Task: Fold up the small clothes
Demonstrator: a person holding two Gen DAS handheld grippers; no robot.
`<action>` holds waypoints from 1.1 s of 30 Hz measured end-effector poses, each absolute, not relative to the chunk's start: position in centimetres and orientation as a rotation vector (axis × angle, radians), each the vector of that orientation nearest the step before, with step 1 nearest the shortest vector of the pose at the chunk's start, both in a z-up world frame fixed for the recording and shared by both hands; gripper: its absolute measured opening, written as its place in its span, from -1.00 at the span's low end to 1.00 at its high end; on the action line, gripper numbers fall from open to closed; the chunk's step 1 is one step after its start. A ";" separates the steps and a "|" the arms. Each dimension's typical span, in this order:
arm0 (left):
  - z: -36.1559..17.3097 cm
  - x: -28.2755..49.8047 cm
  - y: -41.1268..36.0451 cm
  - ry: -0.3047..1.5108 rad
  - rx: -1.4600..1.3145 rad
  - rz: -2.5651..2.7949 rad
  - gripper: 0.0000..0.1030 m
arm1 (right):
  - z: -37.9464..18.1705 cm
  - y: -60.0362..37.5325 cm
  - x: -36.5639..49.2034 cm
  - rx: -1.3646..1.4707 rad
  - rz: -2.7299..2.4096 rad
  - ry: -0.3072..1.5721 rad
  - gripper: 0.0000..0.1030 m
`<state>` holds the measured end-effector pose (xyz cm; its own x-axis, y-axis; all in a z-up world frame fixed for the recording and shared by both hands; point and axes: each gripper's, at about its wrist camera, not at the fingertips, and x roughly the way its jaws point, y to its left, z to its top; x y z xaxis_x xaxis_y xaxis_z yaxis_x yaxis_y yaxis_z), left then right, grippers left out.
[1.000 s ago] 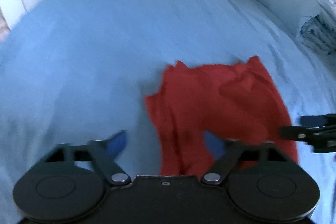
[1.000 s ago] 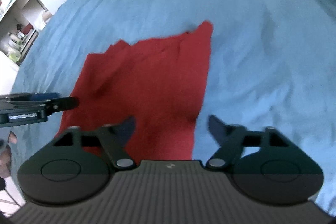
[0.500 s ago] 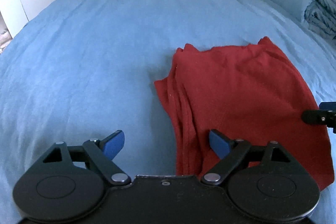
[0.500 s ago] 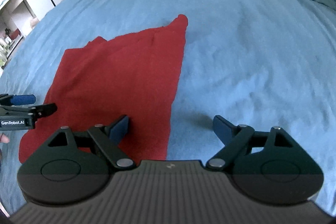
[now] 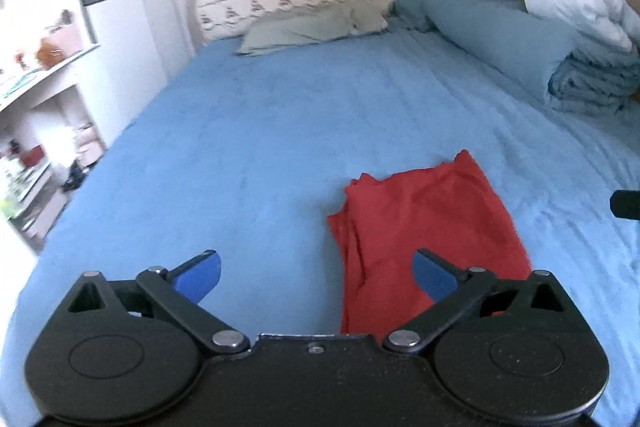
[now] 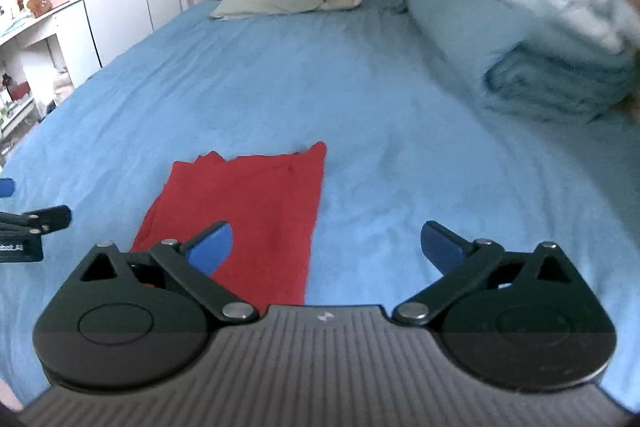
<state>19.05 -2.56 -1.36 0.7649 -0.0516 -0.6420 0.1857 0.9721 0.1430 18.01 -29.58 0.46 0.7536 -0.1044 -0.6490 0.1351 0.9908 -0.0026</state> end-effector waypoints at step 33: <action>2.5 1.5 1.0 0.677 0.092 -0.076 1.00 | 3.8 -23.4 -2.3 0.074 -0.211 0.799 1.00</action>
